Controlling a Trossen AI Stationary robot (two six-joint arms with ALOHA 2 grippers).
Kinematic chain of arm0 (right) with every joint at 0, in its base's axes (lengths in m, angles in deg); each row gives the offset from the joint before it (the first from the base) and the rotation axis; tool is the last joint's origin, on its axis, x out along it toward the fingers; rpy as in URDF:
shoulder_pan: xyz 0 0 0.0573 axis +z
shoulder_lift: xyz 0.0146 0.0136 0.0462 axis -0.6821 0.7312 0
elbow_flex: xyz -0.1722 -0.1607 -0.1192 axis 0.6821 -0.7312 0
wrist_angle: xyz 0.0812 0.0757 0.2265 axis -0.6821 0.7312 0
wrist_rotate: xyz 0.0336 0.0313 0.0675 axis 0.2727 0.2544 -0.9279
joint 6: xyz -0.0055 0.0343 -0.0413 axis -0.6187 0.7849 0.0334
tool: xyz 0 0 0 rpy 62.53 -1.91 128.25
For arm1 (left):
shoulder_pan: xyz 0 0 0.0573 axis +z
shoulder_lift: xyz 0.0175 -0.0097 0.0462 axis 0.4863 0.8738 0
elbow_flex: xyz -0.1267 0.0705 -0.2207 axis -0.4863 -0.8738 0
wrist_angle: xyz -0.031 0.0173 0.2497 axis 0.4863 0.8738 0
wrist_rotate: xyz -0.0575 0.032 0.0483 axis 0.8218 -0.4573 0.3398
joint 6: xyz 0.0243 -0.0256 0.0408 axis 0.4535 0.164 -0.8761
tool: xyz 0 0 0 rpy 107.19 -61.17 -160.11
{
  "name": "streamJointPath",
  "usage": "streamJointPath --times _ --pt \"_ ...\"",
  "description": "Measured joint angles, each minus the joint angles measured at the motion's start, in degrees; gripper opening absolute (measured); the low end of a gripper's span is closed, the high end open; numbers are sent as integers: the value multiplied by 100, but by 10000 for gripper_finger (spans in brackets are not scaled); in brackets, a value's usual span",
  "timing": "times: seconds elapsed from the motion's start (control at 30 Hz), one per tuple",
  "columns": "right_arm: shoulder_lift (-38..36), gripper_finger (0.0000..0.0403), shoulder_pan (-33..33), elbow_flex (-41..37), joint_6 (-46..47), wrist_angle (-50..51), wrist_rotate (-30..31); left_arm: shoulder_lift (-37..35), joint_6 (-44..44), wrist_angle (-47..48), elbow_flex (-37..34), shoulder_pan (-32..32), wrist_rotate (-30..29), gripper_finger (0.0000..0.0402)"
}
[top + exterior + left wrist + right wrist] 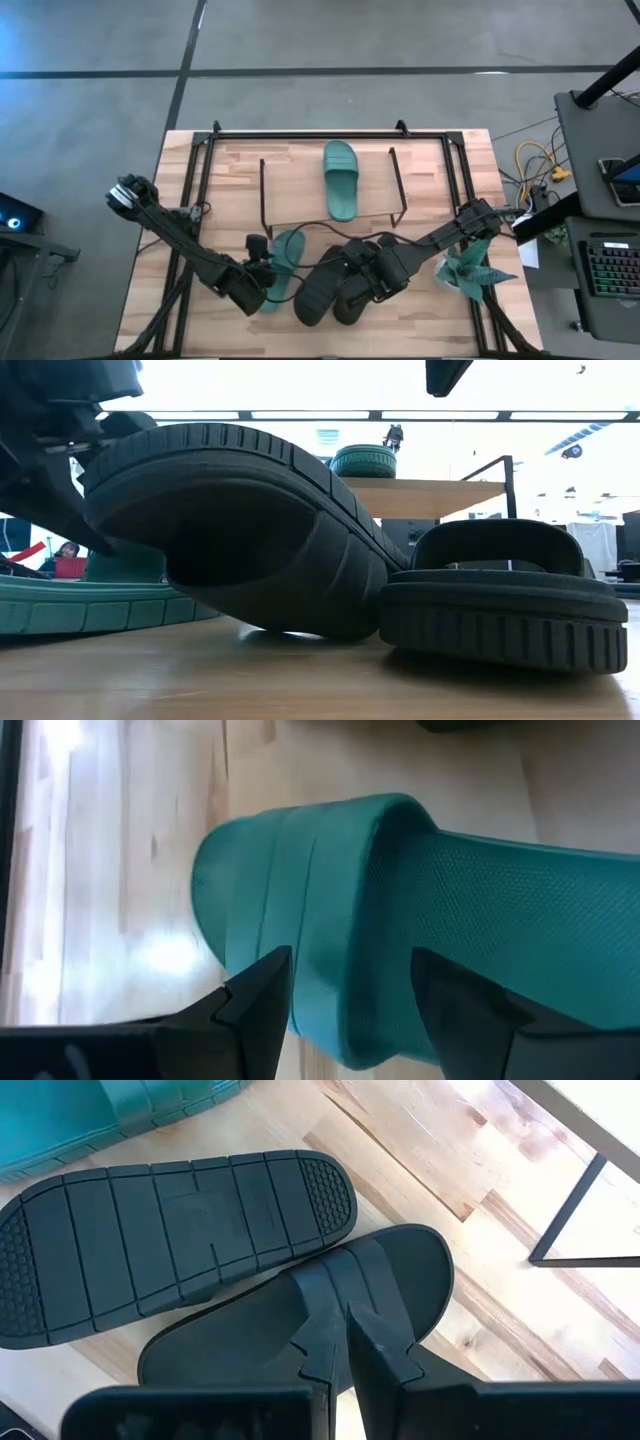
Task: Pick and place slides into the shelf
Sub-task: Put the blue slipper on the shelf
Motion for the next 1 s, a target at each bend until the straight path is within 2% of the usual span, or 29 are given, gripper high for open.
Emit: streamJointPath --times 0.3,0.57,0.83,1.0 --pt "0 18 0 0 44 9 0 57 -102 -36 -5 87 -617 191" --pt "0 18 0 0 109 13 0 124 -128 -167 -38 252 -615 191" --pt "0 18 0 0 109 13 20 124 -145 -329 -247 453 -363 190" --pt "0 18 0 0 109 15 29 124 -358 -847 -370 605 -319 148"
